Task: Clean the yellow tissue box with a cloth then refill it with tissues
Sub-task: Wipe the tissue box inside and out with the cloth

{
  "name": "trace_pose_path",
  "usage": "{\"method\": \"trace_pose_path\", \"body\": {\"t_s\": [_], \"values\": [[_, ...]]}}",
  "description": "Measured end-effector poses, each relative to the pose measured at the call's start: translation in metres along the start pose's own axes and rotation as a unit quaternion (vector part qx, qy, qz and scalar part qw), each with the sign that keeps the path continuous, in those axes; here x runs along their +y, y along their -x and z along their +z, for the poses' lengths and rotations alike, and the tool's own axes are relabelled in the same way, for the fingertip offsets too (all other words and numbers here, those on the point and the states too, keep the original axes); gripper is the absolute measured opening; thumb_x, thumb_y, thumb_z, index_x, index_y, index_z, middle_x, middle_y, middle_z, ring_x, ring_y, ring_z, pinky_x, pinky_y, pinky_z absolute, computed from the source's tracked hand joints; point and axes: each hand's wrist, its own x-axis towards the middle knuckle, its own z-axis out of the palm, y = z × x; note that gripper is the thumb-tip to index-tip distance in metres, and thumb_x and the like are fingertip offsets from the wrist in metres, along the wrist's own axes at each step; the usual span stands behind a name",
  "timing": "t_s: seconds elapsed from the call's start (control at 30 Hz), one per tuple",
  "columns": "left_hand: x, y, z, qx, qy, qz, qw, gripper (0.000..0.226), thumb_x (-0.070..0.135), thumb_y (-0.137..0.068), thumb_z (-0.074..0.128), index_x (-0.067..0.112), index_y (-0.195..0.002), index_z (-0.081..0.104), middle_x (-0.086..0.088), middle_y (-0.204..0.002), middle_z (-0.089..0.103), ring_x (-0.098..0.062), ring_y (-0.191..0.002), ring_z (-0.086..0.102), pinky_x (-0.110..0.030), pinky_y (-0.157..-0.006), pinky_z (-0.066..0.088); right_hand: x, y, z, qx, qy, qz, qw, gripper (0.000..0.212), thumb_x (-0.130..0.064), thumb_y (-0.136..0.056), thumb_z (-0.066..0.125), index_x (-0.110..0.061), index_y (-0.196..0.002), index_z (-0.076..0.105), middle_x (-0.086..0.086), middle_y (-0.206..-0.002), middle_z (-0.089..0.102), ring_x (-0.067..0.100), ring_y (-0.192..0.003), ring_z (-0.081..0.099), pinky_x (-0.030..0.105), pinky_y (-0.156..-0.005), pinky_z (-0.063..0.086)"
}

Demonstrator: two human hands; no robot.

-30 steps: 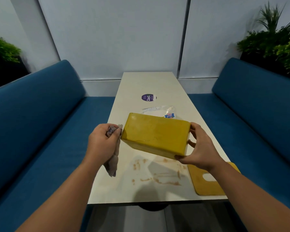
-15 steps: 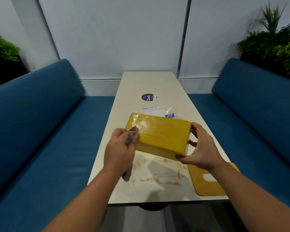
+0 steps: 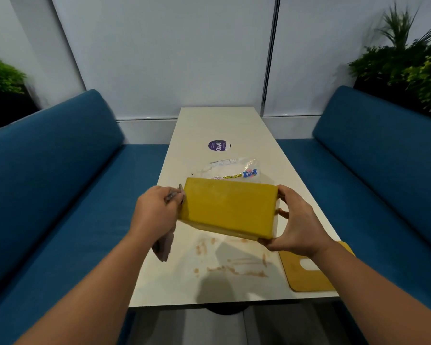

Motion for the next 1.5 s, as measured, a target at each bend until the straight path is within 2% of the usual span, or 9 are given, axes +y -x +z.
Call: {"method": "trace_pose_path", "body": {"t_s": [0.2,0.3,0.47,0.73,0.87,1.0,1.17,1.37,1.5], "values": [[0.017,-0.001,0.002,0.041,0.196,-0.052,0.978,0.028,0.045,-0.083,0.069,0.025,-0.098,0.057,0.009,-0.091,0.06,-0.008,-0.082,0.059,-0.029,-0.069,0.052,-0.007,-0.004,0.006,-0.01,0.04,-0.02,0.999,0.112,-0.058,-0.047,0.085,-0.024,-0.139,0.031,-0.01,-0.134,0.043,0.006,-0.117,0.043,0.035,-0.094,0.051],[0.017,0.0,0.01,0.089,0.12,-0.024,0.989,0.025,0.043,-0.085,0.067,0.02,-0.096,0.064,0.005,-0.096,0.058,-0.009,-0.085,0.054,-0.03,-0.075,0.048,-0.01,-0.004,0.009,-0.008,0.028,-0.027,0.999,0.112,-0.058,-0.047,0.084,-0.022,-0.139,0.031,-0.009,-0.136,0.042,0.007,-0.12,0.042,0.034,-0.095,0.05],[0.017,0.017,0.031,0.026,0.041,0.029,0.998,0.047,0.043,-0.096,0.048,0.02,-0.137,0.047,0.003,-0.134,0.048,-0.019,-0.123,0.044,-0.039,-0.104,0.04,-0.014,-0.005,0.013,-0.002,0.018,-0.028,0.999,0.112,-0.056,-0.047,0.083,-0.019,-0.139,0.033,-0.009,-0.135,0.043,0.007,-0.12,0.042,0.034,-0.095,0.05],[0.075,0.039,0.056,0.025,0.008,0.249,0.968,0.033,0.019,-0.095,0.049,0.015,-0.126,0.062,-0.001,-0.138,0.054,-0.02,-0.131,0.044,-0.034,-0.112,0.033,-0.019,-0.011,0.021,0.035,0.01,-0.021,0.999,0.109,-0.05,-0.044,0.087,-0.015,-0.135,0.038,-0.007,-0.129,0.048,0.008,-0.112,0.047,0.034,-0.088,0.054],[0.058,0.024,0.036,-0.003,0.033,0.233,0.972,0.038,0.03,-0.096,0.053,0.021,-0.133,0.054,0.009,-0.148,0.038,-0.007,-0.131,0.034,-0.014,-0.103,0.024,-0.012,-0.006,0.016,0.022,0.02,-0.004,1.0,0.113,-0.059,-0.044,0.082,-0.019,-0.138,0.034,-0.006,-0.134,0.045,0.01,-0.117,0.045,0.038,-0.091,0.054],[0.025,0.015,0.031,0.01,-0.124,0.333,0.935,0.045,0.047,-0.092,0.05,0.023,-0.128,0.061,0.0,-0.123,0.06,-0.026,-0.107,0.05,-0.04,-0.091,0.045,-0.012,-0.003,0.014,0.019,0.008,0.005,1.0,0.114,-0.062,-0.045,0.08,-0.02,-0.14,0.032,-0.005,-0.136,0.044,0.012,-0.121,0.045,0.039,-0.091,0.054],[0.026,0.014,0.043,0.074,-0.022,0.104,0.992,0.041,0.044,-0.097,0.046,0.024,-0.13,0.059,-0.006,-0.112,0.056,-0.025,-0.099,0.051,-0.035,-0.083,0.046,-0.014,-0.007,0.015,0.005,0.017,-0.015,1.0,0.111,-0.056,-0.046,0.084,-0.021,-0.138,0.033,-0.01,-0.132,0.044,0.007,-0.118,0.043,0.037,-0.094,0.052],[0.078,0.051,0.059,0.023,0.025,0.308,0.951,0.039,0.04,-0.092,0.05,0.02,-0.123,0.064,-0.008,-0.103,0.06,-0.022,-0.088,0.058,-0.029,-0.073,0.05,-0.022,-0.014,0.019,0.037,-0.022,-0.024,0.999,0.093,-0.045,-0.046,0.082,-0.014,-0.126,0.046,-0.003,-0.118,0.053,0.017,-0.107,0.053,0.042,-0.086,0.052],[0.05,0.023,0.049,0.066,0.034,0.209,0.975,0.035,0.04,-0.095,0.051,0.025,-0.124,0.062,-0.001,-0.106,0.058,-0.018,-0.091,0.057,-0.029,-0.075,0.048,-0.017,-0.011,0.013,0.038,0.023,-0.02,0.999,0.108,-0.05,-0.045,0.084,-0.014,-0.135,0.038,-0.003,-0.128,0.048,0.011,-0.112,0.047,0.037,-0.088,0.053]]}}
